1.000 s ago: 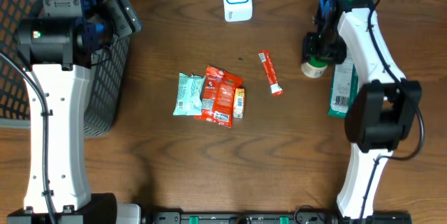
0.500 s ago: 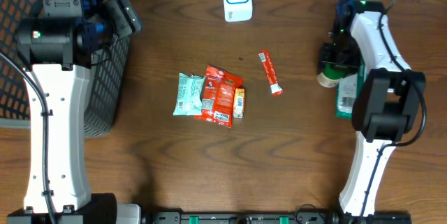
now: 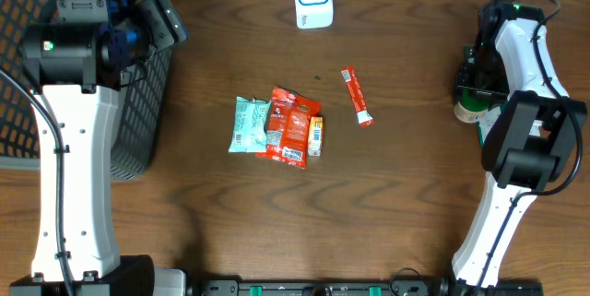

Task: Scan the item barcode
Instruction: 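Carry the jar right and set it beside the green packet, then open the right gripper and raise it off the jar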

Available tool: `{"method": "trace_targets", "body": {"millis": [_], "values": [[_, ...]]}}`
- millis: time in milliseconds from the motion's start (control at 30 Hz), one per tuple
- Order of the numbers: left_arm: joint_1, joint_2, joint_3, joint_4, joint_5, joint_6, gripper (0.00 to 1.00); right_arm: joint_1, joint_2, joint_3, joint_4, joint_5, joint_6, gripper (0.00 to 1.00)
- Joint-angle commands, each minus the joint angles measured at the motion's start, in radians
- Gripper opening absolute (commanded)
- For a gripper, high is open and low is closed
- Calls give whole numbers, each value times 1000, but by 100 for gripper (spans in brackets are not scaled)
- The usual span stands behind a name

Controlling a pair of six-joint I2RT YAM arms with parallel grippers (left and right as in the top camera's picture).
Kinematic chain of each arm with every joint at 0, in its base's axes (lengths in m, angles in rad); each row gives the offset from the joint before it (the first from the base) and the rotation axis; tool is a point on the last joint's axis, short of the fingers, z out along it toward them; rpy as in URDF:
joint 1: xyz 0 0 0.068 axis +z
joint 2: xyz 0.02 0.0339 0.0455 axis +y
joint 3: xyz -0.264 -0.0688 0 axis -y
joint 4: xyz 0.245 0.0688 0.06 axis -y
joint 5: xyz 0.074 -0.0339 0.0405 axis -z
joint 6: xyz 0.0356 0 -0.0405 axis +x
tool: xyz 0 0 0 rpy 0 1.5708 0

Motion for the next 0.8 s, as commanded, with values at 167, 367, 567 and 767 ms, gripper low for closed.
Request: {"method": "trace_targets", "body": {"millis": [167, 367, 567, 767], "values": [[2, -1, 5, -2, -3, 6, 84, 10, -21, 57, -50, -76, -45, 45], [2, -1, 5, -2, -3, 6, 84, 12, -25, 53, -59, -85, -47, 90], [2, -1, 5, -2, -3, 6, 83, 11, -53, 149, -98, -86, -59, 87], [2, -1, 5, -2, -3, 6, 84, 74, -140, 330, -133, -306, -156, 80]]}}
